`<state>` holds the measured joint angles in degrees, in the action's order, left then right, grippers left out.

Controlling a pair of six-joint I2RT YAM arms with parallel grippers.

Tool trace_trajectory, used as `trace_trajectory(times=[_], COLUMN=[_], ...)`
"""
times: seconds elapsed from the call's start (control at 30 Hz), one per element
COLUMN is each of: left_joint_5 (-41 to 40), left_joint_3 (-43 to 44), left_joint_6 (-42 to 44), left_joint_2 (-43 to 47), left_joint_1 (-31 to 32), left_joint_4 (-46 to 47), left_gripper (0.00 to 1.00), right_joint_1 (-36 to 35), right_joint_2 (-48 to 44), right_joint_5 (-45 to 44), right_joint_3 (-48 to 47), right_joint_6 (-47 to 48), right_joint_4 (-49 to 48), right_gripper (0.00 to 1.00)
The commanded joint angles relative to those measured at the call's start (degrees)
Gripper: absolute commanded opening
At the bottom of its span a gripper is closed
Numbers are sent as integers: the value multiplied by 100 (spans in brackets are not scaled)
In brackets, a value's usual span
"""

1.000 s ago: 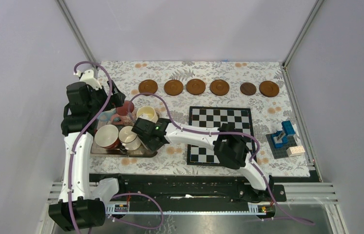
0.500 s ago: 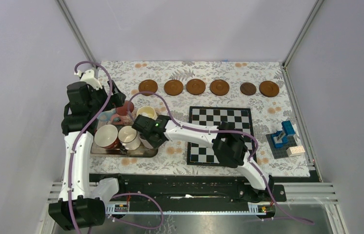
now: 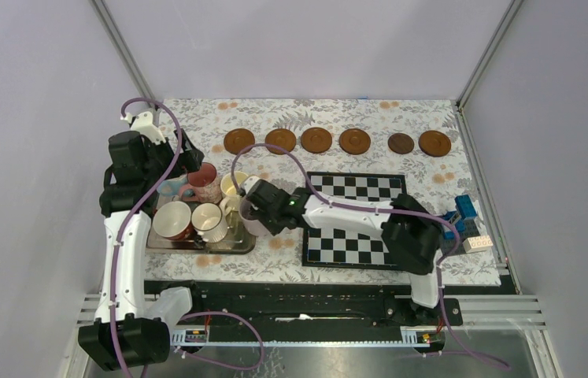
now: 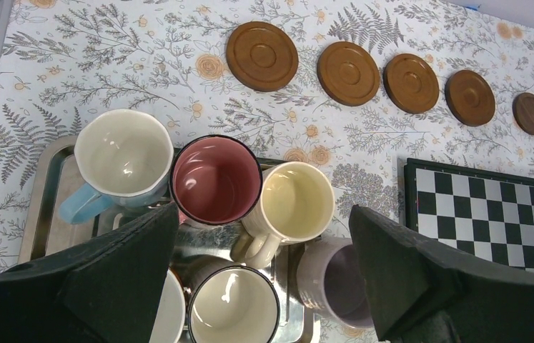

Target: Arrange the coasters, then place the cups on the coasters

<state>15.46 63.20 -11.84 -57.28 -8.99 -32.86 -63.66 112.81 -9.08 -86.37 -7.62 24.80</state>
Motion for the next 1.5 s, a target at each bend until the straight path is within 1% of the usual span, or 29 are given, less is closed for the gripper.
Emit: trace_trajectory(times=[0.0, 0.13, 0.27, 0.43, 0.7, 0.9, 1.03, 1.07, 1.17, 1.3, 1.37, 1.47], left_joint_5=[70, 10, 23, 45, 142, 248, 297, 304, 330, 370, 398, 440], left_joint_3=[-35, 9, 16, 39, 114, 146, 157, 150, 136, 115, 110, 106], left_joint_6=[75, 101, 102, 145, 176, 110, 94, 94, 102, 120, 120, 129], left_joint_2=[-42, -97, -125, -132, -111, -109, -82, -74, -44, -13, -9, -3], left_joint_1=[-30, -32, -32, -32, -32, -32, -29, -31, -34, -32, -32, -29], left_joint_4=[363, 359, 359, 364, 359, 359, 359, 359, 359, 347, 335, 333], left_gripper=[99, 99, 99, 99, 99, 99, 99, 99, 99, 99, 99, 99], right_joint_1=[161, 274, 448, 929, 2243, 3674, 4635, 4910, 5689, 6748, 7259, 7815], right_joint_2=[-938, -1397, -1668, -1941, -2542, -2706, -2588, -2556, -2370, -1998, -1813, -1419], right_joint_5=[107, 336, 414, 411, 566, 973, 1503, 1752, 2341, 3371, 3693, 4020], right_joint_3=[543, 1089, 1262, 1140, 1155, 998, 700, 616, 328, -190, -439, -900], right_joint_6=[519, 643, 657, 533, 449, 497, 688, 726, 1145, 1757, 2166, 2623], right_joint_4=[-1839, -2649, -2914, -2757, -2244, -1723, -1251, -1156, -896, -435, -207, 151], right_gripper=[0, 0, 0, 0, 0, 0, 0, 0, 0, 0, 0, 0])
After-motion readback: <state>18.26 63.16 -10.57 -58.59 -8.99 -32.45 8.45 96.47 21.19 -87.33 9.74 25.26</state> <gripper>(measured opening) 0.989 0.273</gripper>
